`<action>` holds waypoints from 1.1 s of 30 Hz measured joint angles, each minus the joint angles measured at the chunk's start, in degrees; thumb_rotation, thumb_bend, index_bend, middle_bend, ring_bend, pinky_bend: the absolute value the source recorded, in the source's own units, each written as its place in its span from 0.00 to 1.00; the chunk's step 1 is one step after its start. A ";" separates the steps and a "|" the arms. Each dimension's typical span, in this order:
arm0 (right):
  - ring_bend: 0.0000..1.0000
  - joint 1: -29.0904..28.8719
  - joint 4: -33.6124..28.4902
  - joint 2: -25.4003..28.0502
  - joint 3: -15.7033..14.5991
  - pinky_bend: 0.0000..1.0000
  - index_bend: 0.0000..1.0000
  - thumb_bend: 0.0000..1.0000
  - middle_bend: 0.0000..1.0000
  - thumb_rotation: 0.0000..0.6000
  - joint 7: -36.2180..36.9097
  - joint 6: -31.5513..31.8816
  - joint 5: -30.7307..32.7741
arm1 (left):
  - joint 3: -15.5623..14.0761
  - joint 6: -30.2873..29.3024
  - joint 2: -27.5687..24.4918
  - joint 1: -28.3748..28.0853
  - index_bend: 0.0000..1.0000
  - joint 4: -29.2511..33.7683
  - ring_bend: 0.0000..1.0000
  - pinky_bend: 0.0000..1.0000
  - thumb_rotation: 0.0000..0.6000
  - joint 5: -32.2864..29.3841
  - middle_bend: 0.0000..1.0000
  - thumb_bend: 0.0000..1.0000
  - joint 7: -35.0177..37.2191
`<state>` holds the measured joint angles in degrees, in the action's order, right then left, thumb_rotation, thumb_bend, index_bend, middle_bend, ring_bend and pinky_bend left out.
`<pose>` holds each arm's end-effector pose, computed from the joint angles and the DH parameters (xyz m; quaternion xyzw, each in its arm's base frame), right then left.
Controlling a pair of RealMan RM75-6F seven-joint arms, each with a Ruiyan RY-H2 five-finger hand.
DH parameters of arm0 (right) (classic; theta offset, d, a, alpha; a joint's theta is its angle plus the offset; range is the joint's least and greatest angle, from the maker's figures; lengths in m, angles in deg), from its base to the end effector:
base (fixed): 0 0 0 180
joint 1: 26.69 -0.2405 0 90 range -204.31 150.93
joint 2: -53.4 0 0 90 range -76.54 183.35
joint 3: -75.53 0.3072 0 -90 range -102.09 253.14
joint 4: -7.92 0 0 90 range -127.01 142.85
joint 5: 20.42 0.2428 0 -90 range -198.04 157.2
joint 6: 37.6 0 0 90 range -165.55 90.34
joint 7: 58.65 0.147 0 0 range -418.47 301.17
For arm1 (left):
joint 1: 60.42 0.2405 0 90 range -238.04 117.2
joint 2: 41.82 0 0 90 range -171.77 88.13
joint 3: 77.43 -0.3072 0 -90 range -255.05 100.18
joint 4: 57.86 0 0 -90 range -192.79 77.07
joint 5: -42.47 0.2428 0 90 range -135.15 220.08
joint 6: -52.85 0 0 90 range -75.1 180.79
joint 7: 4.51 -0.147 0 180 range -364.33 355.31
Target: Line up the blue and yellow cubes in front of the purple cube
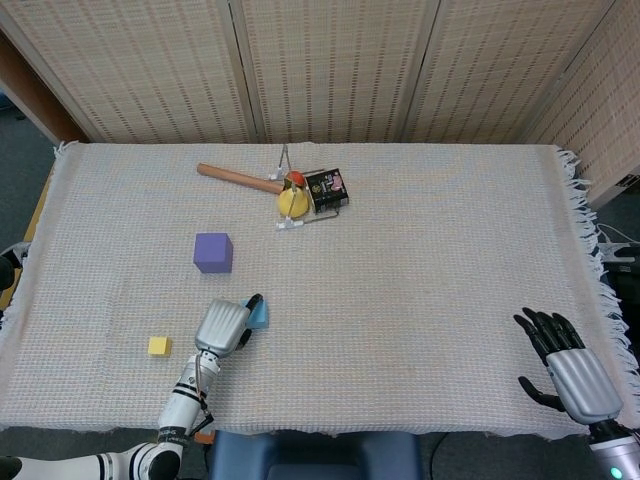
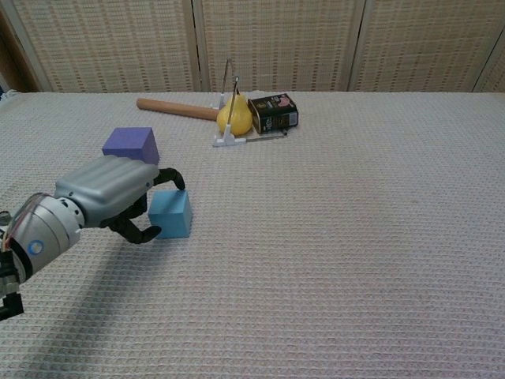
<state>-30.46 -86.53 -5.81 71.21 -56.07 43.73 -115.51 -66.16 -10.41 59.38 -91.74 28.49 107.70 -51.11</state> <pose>-0.3661 -0.1489 0.1459 0.6683 -0.4148 0.3458 0.5116 -0.1824 0.3176 -0.1040 -0.7518 -0.3173 -0.3132 0.4859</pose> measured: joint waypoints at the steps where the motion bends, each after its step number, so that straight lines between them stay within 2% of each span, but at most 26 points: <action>1: 0.00 0.03 -0.02 0.02 0.01 0.00 0.00 0.05 0.00 1.00 0.00 0.05 0.03 | -0.05 -0.09 0.18 -0.15 0.26 -0.47 1.00 1.00 1.00 -0.04 1.00 0.35 0.22; 6: 0.00 0.01 -0.07 0.10 -0.01 0.00 0.00 0.05 0.00 1.00 -0.15 -0.25 0.39 | -0.41 -0.50 0.93 -1.02 0.29 -2.58 1.00 1.00 1.00 -0.15 1.00 0.35 1.69; 11: 0.00 -0.05 -0.25 0.22 -0.09 0.00 0.00 0.05 0.00 1.00 -0.27 -0.49 0.53 | -0.79 -1.50 1.35 -1.39 0.41 -4.13 1.00 1.00 1.00 1.01 1.00 0.35 3.61; 16: 0.00 -0.13 -0.37 0.20 -0.16 0.00 0.00 0.05 0.00 1.00 -0.55 -0.84 0.62 | -1.38 -2.11 1.42 -1.58 0.47 -5.19 1.00 1.00 1.00 1.76 1.00 0.35 5.47; 21: 0.00 -0.13 -0.54 0.21 -0.19 0.00 0.00 0.05 0.00 1.00 -0.76 -0.92 0.76 | -1.83 -3.20 0.50 -1.48 0.49 -4.85 1.00 1.00 1.00 3.02 1.00 0.36 6.74; 27: 0.00 -0.07 -0.72 0.26 -0.30 0.00 0.00 0.05 0.00 1.00 -1.03 -1.01 0.85 | -1.92 -4.56 -2.95 -0.89 0.49 -4.27 1.00 1.00 1.00 3.41 1.00 0.36 7.09; 33: 0.00 0.01 -0.98 0.13 -0.28 0.00 0.00 0.05 0.00 1.00 -1.53 -0.94 0.93 | -1.55 -4.44 -3.46 -1.66 0.51 -9.26 1.00 1.00 1.00 3.53 1.00 0.37 6.51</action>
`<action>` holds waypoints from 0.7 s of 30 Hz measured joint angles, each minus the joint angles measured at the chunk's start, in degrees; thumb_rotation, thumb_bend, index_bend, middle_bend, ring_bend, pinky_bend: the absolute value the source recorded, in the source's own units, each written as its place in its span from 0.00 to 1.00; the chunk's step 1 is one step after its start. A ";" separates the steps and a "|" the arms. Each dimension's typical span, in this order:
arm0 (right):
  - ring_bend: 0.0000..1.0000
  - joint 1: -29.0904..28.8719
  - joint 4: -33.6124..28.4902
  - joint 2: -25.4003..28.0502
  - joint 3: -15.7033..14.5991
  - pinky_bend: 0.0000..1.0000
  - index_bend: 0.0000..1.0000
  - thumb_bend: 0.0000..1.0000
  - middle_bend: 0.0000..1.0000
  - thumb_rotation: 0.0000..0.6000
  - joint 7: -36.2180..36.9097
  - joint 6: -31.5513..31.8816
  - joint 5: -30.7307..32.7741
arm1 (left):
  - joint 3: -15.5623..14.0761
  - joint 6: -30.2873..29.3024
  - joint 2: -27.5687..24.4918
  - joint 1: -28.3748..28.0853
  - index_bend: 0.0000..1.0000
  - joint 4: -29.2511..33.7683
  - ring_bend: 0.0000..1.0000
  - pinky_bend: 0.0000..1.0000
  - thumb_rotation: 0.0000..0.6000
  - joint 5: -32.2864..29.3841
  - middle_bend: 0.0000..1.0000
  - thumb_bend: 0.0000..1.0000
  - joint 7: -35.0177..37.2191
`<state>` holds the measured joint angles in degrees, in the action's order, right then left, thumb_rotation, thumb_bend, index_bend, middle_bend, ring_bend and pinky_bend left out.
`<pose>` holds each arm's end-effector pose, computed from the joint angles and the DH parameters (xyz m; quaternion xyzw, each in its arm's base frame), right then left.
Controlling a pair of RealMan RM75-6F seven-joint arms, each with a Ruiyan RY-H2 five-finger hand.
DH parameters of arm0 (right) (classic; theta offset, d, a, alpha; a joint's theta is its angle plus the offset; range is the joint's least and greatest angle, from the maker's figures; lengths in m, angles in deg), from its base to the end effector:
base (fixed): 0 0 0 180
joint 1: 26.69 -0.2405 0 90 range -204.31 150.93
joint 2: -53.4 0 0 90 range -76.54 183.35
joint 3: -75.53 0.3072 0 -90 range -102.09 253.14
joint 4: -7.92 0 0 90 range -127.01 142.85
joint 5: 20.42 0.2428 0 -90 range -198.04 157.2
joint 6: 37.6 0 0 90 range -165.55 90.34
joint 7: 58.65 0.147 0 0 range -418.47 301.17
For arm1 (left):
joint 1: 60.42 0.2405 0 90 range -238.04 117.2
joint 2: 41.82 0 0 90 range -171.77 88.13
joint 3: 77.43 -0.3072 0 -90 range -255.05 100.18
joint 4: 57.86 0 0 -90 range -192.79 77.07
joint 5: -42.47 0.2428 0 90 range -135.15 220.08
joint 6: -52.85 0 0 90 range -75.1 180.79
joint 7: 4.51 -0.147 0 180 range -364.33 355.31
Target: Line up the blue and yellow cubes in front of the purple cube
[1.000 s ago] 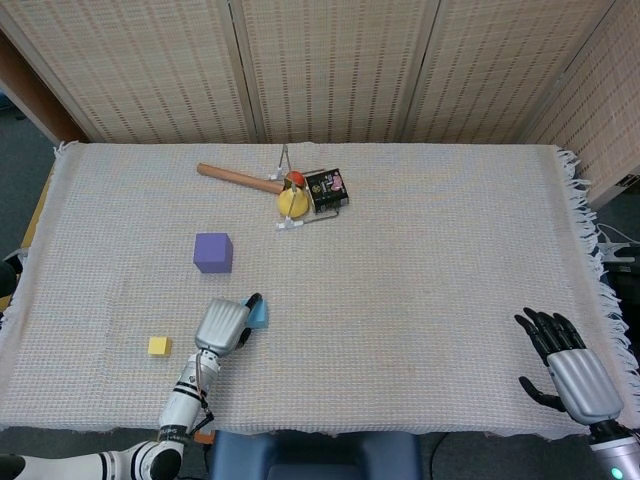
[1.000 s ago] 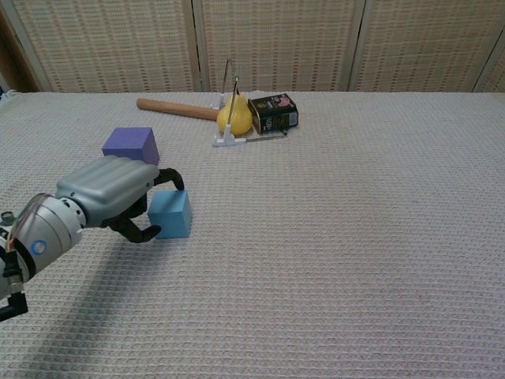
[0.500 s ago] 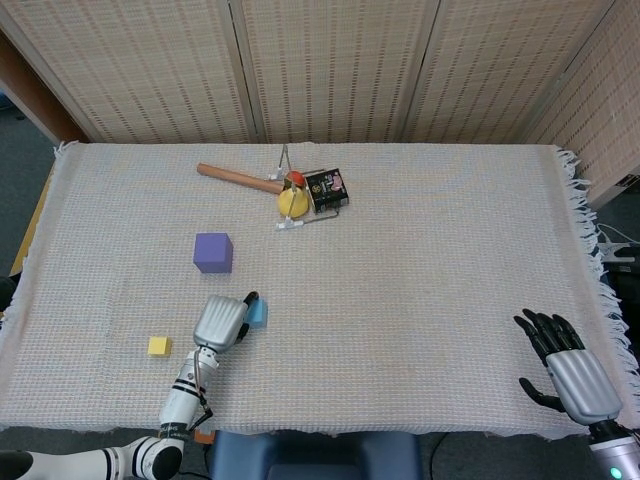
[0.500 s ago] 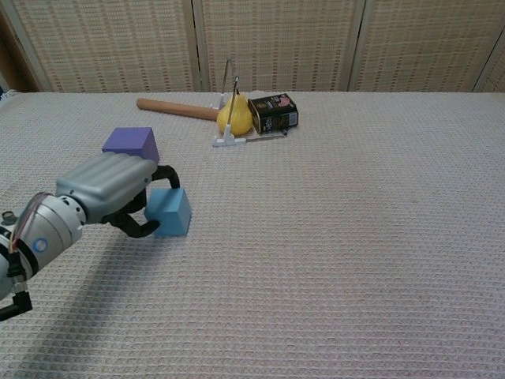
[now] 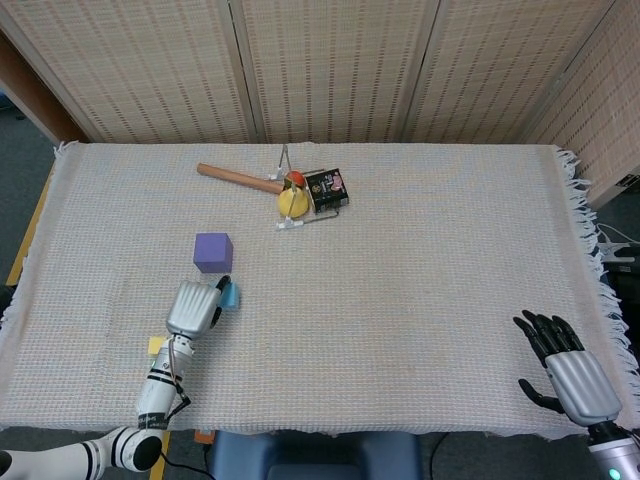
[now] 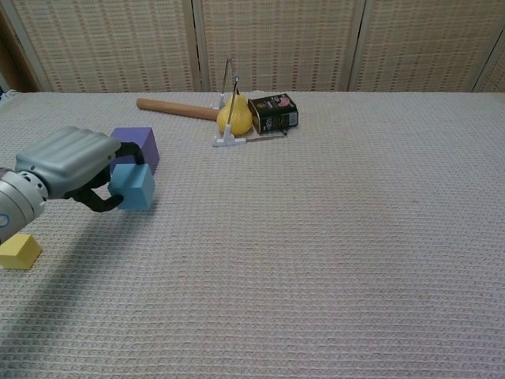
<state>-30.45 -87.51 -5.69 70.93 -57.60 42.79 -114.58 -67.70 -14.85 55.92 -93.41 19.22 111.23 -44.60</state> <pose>-0.3657 -0.1471 0.1432 0.6697 -0.4194 0.3339 0.5140 -0.2282 0.3535 -0.0686 -0.7297 -0.2589 -0.3085 0.5525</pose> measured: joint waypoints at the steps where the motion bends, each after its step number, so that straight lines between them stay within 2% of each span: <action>1: 0.00 -0.01 -0.01 -0.04 0.03 0.00 0.00 0.05 0.00 1.00 -0.09 -0.08 0.13 | 0.02 0.10 0.09 -0.19 0.51 -1.13 1.00 1.00 1.00 0.08 1.00 0.37 0.03; 12: 0.00 -0.06 -0.50 -0.34 0.14 0.00 0.00 0.05 0.00 1.00 -1.53 -0.85 1.09 | 0.36 3.01 1.71 -2.16 0.49 -10.70 1.00 1.00 1.00 -0.37 1.00 0.37 2.86; 21: 0.00 -0.10 -0.64 -0.40 0.25 0.00 0.00 0.05 0.00 1.00 -1.89 -1.13 1.53 | 0.12 3.49 2.12 -2.39 0.38 -11.71 1.00 1.00 1.00 -0.63 1.00 0.37 3.96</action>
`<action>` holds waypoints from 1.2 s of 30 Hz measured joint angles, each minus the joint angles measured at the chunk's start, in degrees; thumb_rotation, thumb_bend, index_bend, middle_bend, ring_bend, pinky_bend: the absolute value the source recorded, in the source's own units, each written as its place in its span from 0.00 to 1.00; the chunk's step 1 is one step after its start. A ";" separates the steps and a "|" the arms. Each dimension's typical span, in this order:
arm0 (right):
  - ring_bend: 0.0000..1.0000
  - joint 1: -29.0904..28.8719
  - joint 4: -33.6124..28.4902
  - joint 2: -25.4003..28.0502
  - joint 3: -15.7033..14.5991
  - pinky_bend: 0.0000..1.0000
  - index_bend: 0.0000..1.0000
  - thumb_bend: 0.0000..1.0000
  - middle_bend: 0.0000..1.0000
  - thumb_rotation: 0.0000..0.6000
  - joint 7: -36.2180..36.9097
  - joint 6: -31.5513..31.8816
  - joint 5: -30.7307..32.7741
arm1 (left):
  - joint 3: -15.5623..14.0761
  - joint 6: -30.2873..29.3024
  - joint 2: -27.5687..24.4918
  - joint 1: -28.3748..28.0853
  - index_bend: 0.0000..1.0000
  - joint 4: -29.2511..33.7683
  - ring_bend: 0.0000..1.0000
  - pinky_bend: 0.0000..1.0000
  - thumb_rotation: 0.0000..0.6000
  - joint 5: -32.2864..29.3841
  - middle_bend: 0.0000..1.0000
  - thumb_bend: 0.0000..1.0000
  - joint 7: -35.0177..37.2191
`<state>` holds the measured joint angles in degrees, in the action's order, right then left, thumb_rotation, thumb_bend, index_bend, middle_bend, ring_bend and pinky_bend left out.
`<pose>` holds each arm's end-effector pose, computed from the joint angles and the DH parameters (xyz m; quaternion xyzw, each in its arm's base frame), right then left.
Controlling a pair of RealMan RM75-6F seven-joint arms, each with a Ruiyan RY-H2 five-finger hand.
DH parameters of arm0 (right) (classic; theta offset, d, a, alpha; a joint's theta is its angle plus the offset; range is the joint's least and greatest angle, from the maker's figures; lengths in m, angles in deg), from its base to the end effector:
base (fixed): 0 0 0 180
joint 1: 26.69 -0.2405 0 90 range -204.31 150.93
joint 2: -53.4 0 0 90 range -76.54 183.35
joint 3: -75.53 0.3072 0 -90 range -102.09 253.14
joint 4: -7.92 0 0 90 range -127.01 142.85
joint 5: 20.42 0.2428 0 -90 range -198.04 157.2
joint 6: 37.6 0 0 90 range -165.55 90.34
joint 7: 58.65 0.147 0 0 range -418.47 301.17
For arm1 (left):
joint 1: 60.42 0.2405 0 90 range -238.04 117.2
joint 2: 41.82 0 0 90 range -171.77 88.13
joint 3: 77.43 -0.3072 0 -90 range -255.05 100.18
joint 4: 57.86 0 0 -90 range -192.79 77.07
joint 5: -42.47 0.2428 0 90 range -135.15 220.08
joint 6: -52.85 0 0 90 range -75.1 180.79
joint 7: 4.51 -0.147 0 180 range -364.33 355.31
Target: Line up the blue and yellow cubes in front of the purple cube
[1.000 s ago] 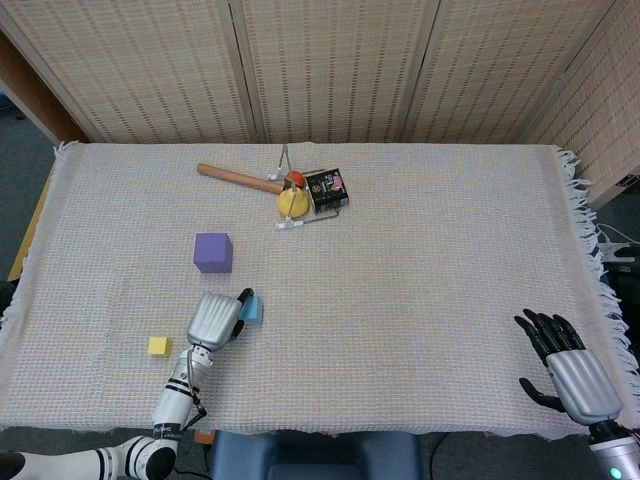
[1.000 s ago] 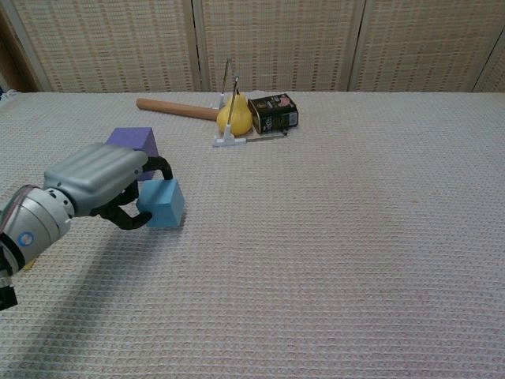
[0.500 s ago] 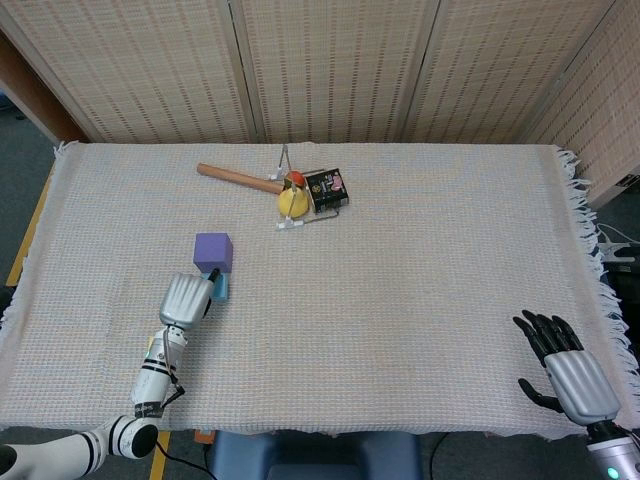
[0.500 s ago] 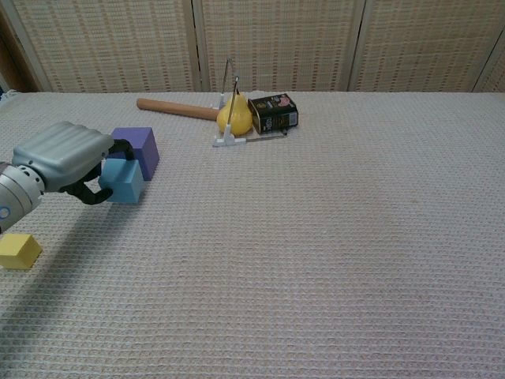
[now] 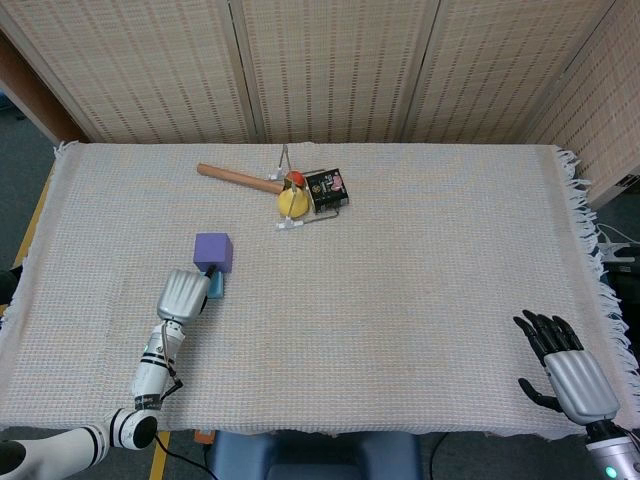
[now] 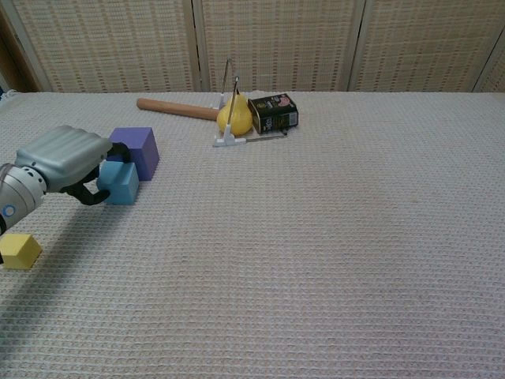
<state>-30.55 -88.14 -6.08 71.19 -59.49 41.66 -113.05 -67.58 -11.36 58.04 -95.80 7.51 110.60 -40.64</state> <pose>-0.3665 -0.1486 0.1391 0.6690 -0.4224 0.3220 0.5200 -0.2572 0.3853 -0.0717 -0.7326 -0.2422 -0.2760 0.5732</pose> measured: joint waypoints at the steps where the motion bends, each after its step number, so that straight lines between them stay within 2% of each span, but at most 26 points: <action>1: 0.00 -0.02 -0.03 0.00 -0.01 0.00 0.00 0.05 0.00 1.00 -0.05 -0.06 0.01 | -0.02 -0.07 0.11 -0.01 0.37 -0.17 1.00 1.00 1.00 0.07 1.00 0.37 0.15; 13: 0.00 -0.07 -0.31 0.17 -0.06 0.00 0.00 0.05 0.00 1.00 -0.37 -0.41 0.32 | -0.29 -0.53 -0.04 0.14 0.26 0.30 1.00 1.00 1.00 0.19 1.00 0.37 0.48; 26: 0.00 -0.09 -0.51 0.24 -0.23 0.00 0.00 0.05 0.00 1.00 -0.62 -0.63 0.22 | -0.91 -2.74 -1.25 0.99 0.25 3.56 1.00 1.00 1.00 1.24 1.00 0.37 0.37; 32: 0.00 0.03 -0.60 0.49 -0.51 0.00 0.00 0.05 0.00 1.00 -0.34 -0.31 -0.42 | -3.35 -7.52 -3.63 3.50 0.25 9.86 1.00 1.00 1.00 5.30 1.00 0.38 1.14; 36: 0.00 0.17 -0.65 0.70 -0.71 0.00 0.00 0.05 0.00 1.00 0.02 0.15 -1.08 | -7.08 -9.95 -5.78 6.31 0.28 14.53 1.00 1.00 1.00 8.70 1.00 0.38 2.55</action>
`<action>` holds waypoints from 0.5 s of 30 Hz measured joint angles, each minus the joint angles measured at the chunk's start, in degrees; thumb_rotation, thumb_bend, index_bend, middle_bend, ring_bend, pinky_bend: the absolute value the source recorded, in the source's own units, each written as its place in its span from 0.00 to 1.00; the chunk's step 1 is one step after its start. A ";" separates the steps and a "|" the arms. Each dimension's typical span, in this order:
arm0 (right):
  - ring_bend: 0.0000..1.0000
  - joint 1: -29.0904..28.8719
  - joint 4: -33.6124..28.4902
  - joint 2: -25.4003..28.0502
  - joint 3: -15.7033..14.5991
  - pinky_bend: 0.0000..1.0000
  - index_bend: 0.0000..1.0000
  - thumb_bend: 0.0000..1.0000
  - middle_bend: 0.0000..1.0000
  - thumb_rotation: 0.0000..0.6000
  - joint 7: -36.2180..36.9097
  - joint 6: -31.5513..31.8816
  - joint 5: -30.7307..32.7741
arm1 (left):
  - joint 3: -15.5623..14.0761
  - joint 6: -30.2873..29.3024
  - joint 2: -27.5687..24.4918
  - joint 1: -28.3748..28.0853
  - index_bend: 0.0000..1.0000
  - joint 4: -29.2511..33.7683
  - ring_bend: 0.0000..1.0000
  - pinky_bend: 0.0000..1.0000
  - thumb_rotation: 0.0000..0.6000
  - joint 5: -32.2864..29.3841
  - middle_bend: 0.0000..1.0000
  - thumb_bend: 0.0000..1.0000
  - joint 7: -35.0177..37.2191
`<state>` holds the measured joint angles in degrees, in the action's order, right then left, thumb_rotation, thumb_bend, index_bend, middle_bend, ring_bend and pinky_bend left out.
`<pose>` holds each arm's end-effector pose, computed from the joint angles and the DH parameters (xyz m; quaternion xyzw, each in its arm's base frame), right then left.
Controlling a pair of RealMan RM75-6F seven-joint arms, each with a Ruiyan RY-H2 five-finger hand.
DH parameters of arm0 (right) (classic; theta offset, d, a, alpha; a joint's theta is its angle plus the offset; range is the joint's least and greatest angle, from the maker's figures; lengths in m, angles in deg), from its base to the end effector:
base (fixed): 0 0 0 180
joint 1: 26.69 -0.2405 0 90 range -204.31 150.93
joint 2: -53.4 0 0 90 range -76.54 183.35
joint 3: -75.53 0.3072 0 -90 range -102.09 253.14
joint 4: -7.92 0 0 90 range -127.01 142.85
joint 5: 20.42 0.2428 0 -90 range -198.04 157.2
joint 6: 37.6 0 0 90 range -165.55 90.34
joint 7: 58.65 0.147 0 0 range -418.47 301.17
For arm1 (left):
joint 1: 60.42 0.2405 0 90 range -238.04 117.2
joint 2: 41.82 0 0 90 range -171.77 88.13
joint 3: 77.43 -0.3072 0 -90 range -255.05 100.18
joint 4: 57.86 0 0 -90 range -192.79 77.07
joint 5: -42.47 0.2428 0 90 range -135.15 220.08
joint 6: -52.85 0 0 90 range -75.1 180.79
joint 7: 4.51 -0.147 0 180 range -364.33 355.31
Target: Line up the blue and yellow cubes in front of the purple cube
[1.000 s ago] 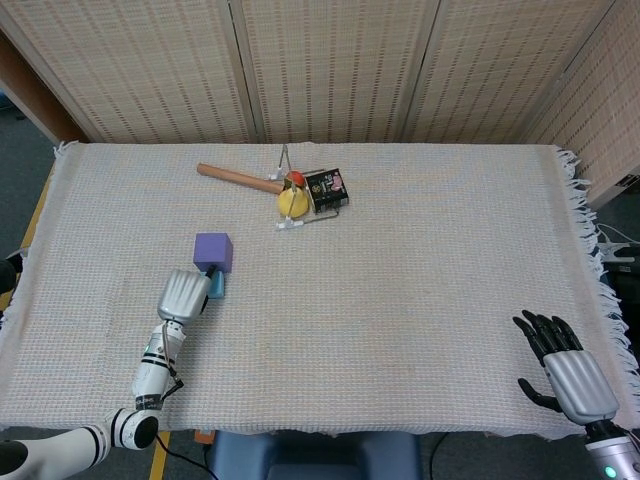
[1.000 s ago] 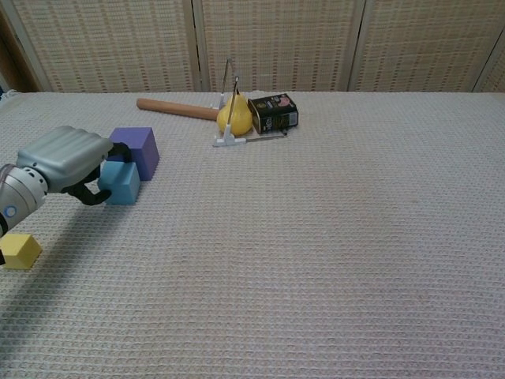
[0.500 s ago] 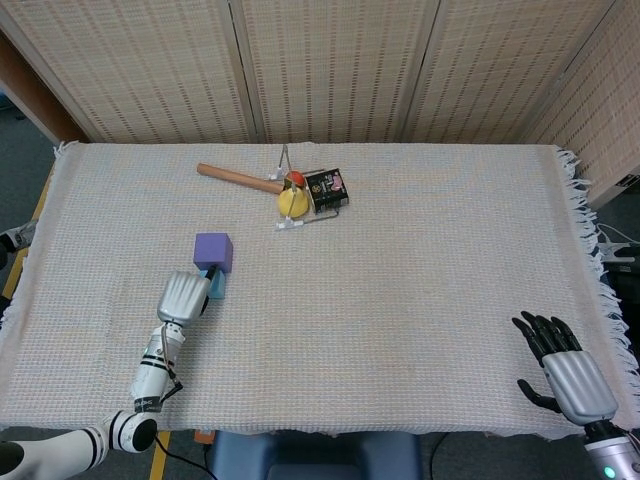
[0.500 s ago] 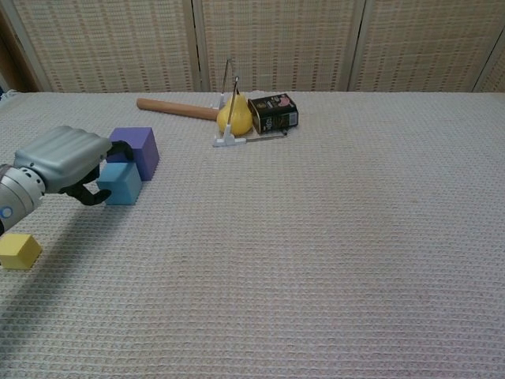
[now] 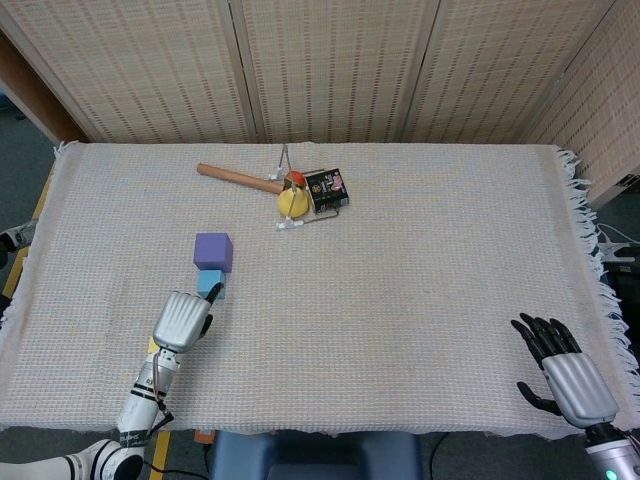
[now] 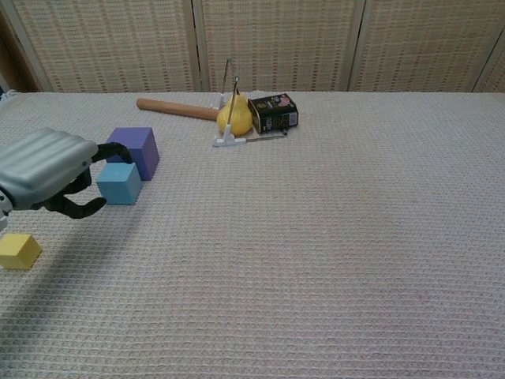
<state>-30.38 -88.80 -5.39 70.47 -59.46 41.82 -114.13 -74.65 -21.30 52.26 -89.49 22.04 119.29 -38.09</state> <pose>-0.3636 -0.1438 0.1403 0.6746 -0.4224 0.3210 0.5134 -0.2490 0.3109 -0.0524 -0.7359 -0.2449 -0.3409 0.5313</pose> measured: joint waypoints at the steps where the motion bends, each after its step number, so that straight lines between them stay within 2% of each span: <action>1: 0.00 0.01 -0.01 0.02 -0.04 0.00 0.00 0.05 0.00 1.00 0.05 0.03 -0.08 | -0.63 0.06 -0.43 0.44 0.29 0.80 1.00 1.00 1.00 0.16 1.00 0.38 0.31; 5: 0.00 -0.07 -0.05 0.03 -0.19 0.00 0.00 0.05 0.00 1.00 0.03 -0.12 -0.37 | -1.48 2.84 -1.67 0.96 0.29 2.54 1.00 1.00 1.00 -1.73 1.00 0.44 0.33; 11: 0.00 -0.09 -0.08 0.02 -0.20 0.00 0.00 0.05 0.00 1.00 -0.12 -0.24 -0.30 | -1.14 6.77 -2.61 0.69 0.29 3.42 1.00 1.00 1.00 -5.77 1.00 0.65 -1.23; 15: 0.00 -0.08 0.00 -0.05 -0.01 0.00 0.00 0.05 0.00 1.00 -0.29 -0.43 0.35 | 0.15 8.68 -1.94 0.11 0.28 1.11 1.00 1.00 1.00 -7.99 1.00 0.70 -0.94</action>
<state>-30.46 -88.79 -5.44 70.46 -59.76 41.38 -113.78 -74.50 -12.63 50.32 -89.37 23.15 111.30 -39.03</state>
